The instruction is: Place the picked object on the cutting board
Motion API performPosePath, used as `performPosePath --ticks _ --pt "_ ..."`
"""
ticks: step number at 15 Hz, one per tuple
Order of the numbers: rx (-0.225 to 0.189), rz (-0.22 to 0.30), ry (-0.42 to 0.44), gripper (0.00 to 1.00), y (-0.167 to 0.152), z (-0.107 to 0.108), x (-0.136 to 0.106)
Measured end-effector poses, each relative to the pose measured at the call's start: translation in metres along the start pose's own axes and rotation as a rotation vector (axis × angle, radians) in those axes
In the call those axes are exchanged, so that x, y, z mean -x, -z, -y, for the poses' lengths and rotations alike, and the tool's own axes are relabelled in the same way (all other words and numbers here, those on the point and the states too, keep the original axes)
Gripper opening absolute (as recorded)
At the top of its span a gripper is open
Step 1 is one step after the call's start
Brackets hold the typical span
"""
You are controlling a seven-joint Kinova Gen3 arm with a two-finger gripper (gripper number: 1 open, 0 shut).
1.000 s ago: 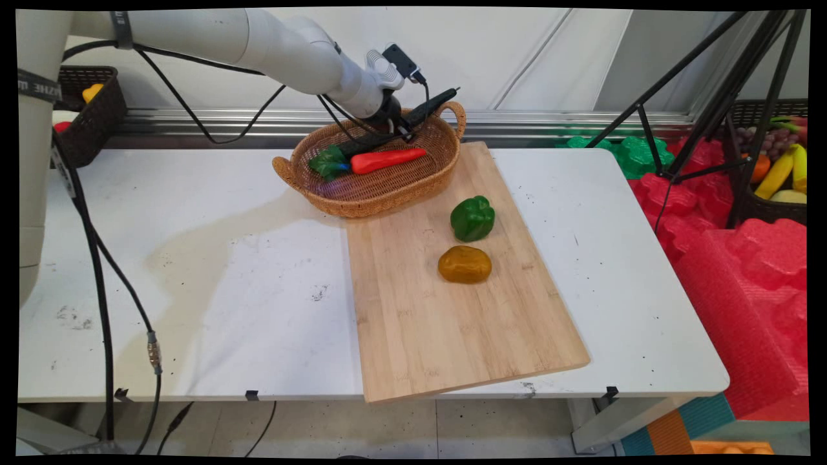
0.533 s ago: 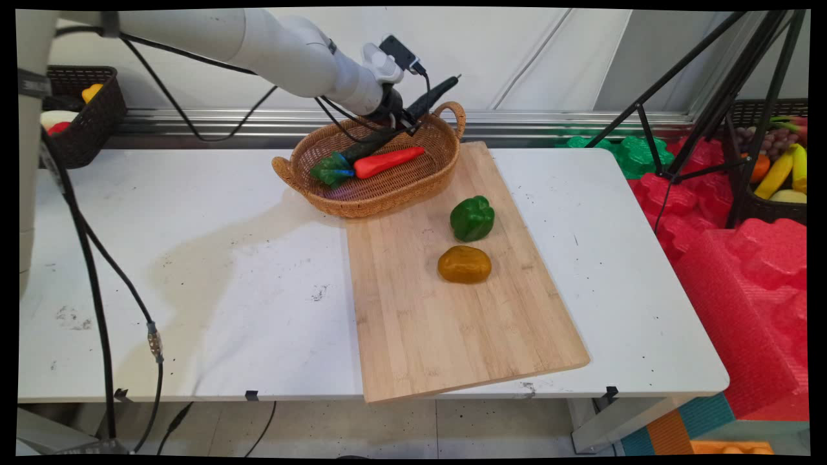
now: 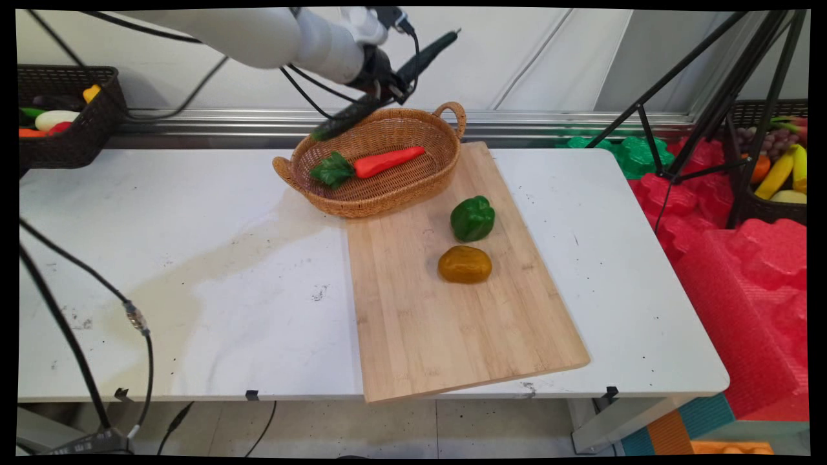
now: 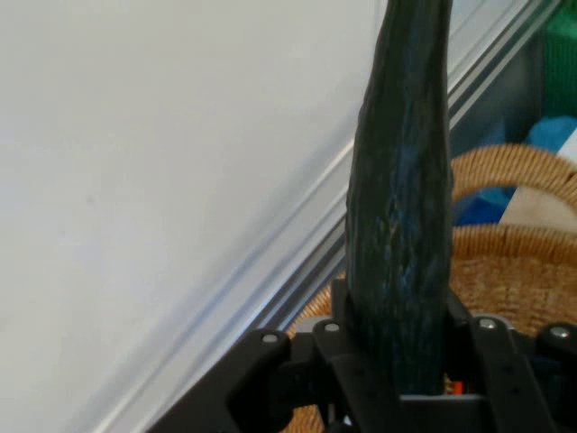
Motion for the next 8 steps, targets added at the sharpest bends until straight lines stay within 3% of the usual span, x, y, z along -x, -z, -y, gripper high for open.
performPosePath --ticks 5,8 --pt "0.001 -0.043 -0.048 0.0 0.065 0.001 -0.022" --pt "0.051 -0.038 -0.072 0.0 0.103 -0.01 -0.025"
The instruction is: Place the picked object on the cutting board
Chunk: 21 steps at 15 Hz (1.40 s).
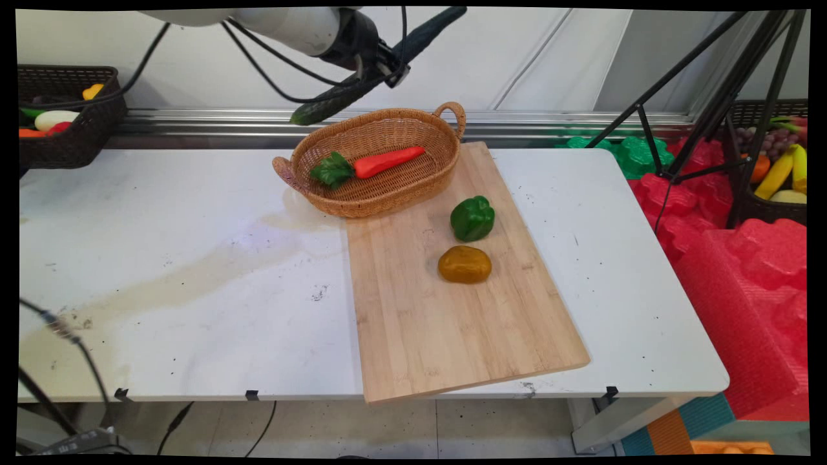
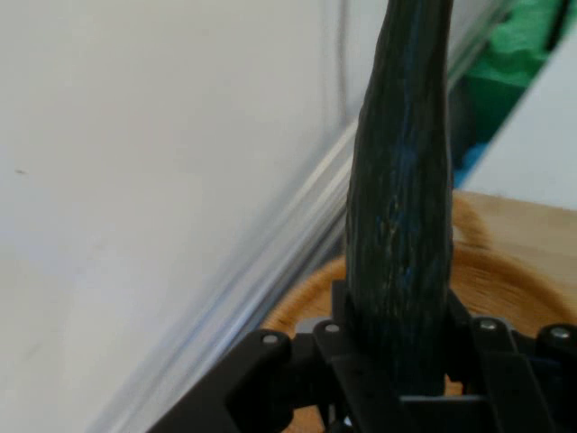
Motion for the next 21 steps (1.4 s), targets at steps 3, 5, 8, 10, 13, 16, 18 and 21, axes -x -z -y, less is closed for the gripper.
performPosePath --ticks 3,5,8,10,13,16,18,21 --pt "0.084 0.01 -0.021 0.0 0.029 -0.023 -0.001" --pt "0.165 0.021 -0.043 0.0 0.049 -0.048 -0.002" --pt "0.251 0.04 -0.075 0.0 0.066 -0.076 -0.001" --pt "0.309 0.054 -0.1 0.0 0.075 -0.096 0.001" --pt "0.401 0.082 -0.144 0.0 0.084 -0.13 0.003" --pt "0.472 0.118 -0.206 0.0 0.079 -0.161 0.007" --pt "0.502 0.136 -0.234 0.0 0.072 -0.175 0.01" --pt "0.558 0.174 -0.287 0.0 0.05 -0.199 0.018"
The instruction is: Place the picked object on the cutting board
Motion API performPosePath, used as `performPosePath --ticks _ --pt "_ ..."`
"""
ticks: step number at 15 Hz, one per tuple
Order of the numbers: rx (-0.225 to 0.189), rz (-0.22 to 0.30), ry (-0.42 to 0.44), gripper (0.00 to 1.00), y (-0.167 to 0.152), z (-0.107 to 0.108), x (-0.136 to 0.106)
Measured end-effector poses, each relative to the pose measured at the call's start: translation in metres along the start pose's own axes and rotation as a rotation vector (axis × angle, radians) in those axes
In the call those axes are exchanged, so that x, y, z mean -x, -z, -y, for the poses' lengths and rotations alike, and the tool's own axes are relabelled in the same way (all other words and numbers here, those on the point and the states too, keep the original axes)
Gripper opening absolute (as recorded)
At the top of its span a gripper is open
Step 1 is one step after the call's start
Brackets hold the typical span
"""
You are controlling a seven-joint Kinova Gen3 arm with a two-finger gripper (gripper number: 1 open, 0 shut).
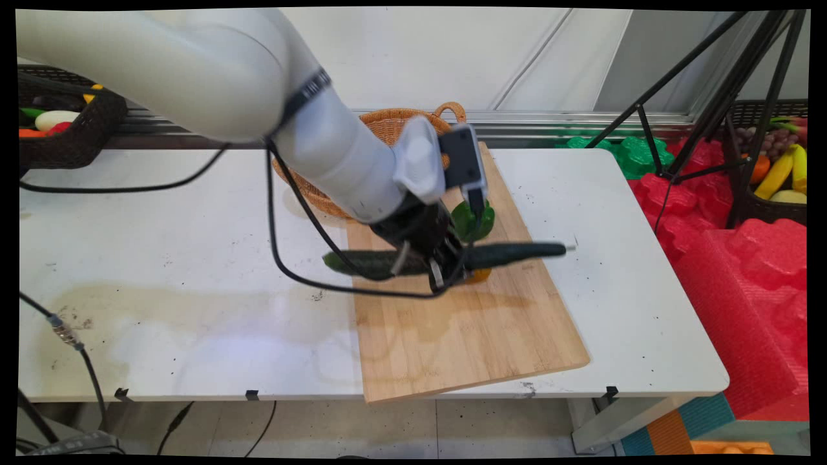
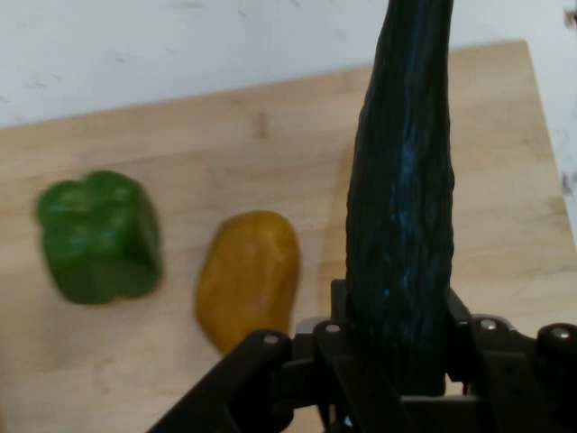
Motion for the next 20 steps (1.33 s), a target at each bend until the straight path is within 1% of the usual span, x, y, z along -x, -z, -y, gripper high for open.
performPosePath --ticks 5,8,14,15,20 --pt "0.074 0.059 -0.059 0.0 -0.047 -0.005 0.006" --pt "0.109 0.088 -0.079 0.0 -0.073 -0.005 0.012" --pt "0.149 0.119 -0.09 0.0 -0.105 -0.002 0.02" --pt "0.153 0.12 -0.089 1.0 -0.109 -0.001 0.021" --pt "0.157 0.111 -0.083 1.0 -0.117 0.003 0.02"
